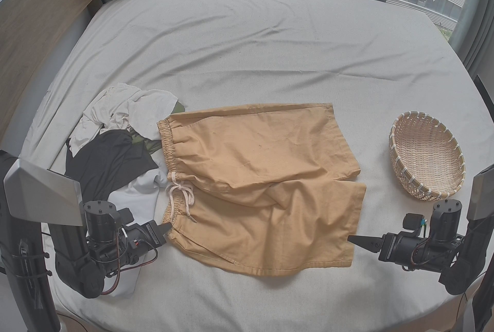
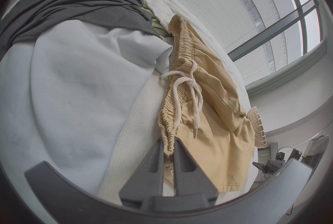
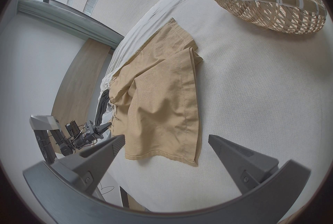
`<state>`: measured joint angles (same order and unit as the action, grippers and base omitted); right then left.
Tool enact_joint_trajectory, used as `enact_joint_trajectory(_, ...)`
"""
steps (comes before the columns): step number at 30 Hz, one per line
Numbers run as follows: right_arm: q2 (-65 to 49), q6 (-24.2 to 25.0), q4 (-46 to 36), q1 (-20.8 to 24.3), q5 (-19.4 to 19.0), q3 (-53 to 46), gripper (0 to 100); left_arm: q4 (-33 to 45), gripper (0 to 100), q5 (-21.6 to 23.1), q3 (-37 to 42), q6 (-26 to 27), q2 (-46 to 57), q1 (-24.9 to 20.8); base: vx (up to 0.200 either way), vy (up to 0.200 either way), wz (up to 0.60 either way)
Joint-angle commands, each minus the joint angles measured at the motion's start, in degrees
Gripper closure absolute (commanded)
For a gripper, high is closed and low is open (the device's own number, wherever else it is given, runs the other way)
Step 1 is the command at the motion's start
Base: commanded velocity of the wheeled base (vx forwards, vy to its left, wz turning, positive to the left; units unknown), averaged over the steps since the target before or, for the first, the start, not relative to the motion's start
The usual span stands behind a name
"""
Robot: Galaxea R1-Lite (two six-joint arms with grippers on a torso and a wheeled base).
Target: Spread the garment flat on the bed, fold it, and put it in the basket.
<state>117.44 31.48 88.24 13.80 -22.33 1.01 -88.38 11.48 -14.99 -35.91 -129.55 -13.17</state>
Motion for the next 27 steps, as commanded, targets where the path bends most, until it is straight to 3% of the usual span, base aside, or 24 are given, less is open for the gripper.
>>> enact_joint_trajectory(1,0.07,-0.01,0.01,0.09,0.01,-1.01,0,-0.04,100,-0.06,0.4,-0.12,0.09,0.07,0.0,0.0,0.0)
enact_joint_trajectory(12,2.79,-0.01,0.01,2.9,2.29,-1.01,0,-0.12,100,0.38,2.6,-0.39,2.11,-0.11,0.0,0.0,0.0)
enact_joint_trajectory(13,2.79,-0.01,0.01,2.99,2.29,-1.01,0,-0.12,0,0.38,2.51,-0.39,2.11,-0.11,0.0,0.0,0.0)
enact_joint_trajectory(27,2.7,0.08,0.01,2.99,2.38,-1.01,0,-0.12,0,0.03,2.43,-1.18,2.02,1.39,0.0,0.0,0.0)
